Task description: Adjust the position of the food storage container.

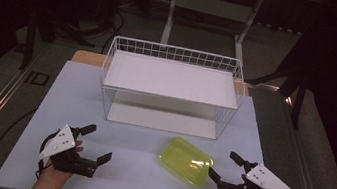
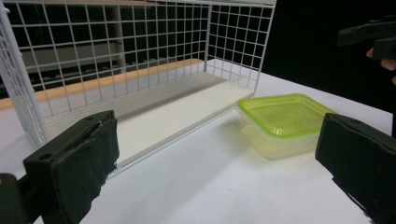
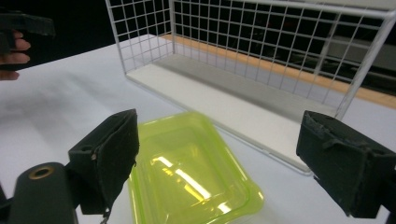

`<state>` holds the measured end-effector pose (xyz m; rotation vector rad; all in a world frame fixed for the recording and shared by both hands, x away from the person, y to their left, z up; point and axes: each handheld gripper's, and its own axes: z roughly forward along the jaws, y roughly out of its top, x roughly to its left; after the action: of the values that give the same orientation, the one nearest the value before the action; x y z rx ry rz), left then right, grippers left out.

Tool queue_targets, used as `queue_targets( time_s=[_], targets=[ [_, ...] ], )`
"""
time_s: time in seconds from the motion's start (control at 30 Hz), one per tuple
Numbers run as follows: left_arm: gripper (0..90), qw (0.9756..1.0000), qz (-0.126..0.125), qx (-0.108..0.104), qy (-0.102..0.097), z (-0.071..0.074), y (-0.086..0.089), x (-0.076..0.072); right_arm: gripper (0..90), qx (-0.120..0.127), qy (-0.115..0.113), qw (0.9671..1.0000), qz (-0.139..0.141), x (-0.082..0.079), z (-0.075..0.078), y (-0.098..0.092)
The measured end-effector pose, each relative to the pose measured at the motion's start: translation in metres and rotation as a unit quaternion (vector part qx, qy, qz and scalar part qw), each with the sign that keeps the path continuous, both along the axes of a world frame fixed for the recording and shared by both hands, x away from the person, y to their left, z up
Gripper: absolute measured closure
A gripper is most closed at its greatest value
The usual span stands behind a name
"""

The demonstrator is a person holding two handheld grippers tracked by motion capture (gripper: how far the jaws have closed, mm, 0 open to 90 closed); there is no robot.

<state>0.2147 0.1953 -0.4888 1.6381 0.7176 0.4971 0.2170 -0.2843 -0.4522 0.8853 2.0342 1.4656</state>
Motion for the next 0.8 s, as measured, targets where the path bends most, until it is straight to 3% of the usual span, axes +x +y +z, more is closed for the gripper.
queue_targets(
  time_s=[0.2,0.47,0.53,0.67,0.8],
  targets=[
    [0.4,1.0,0.003,-0.003,0.0,0.0,-0.001,0.001,13.0,-0.005,0.016,0.9998,0.012,0.001,0.011,0.001],
    [0.4,1.0,-0.005,0.002,-0.002,0.001,-0.006,0.0,14.5,0.014,0.072,0.9969,0.028,0.01,0.013,-0.007],
    [0.4,1.0,-0.006,0.005,0.0,0.0,-0.007,0.0,19.7,0.01,0.085,0.9961,0.024,0.014,0.01,-0.011],
    [0.4,0.9999,-0.013,0.009,0.004,-0.002,-0.01,0.001,33.0,-0.031,0.088,0.9956,0.01,0.015,0.002,-0.017],
    [0.4,0.9998,-0.016,0.012,0.004,-0.002,-0.012,0.002,50.2,-0.051,0.105,0.9931,0.008,0.016,-0.008,-0.021]
  ],
)
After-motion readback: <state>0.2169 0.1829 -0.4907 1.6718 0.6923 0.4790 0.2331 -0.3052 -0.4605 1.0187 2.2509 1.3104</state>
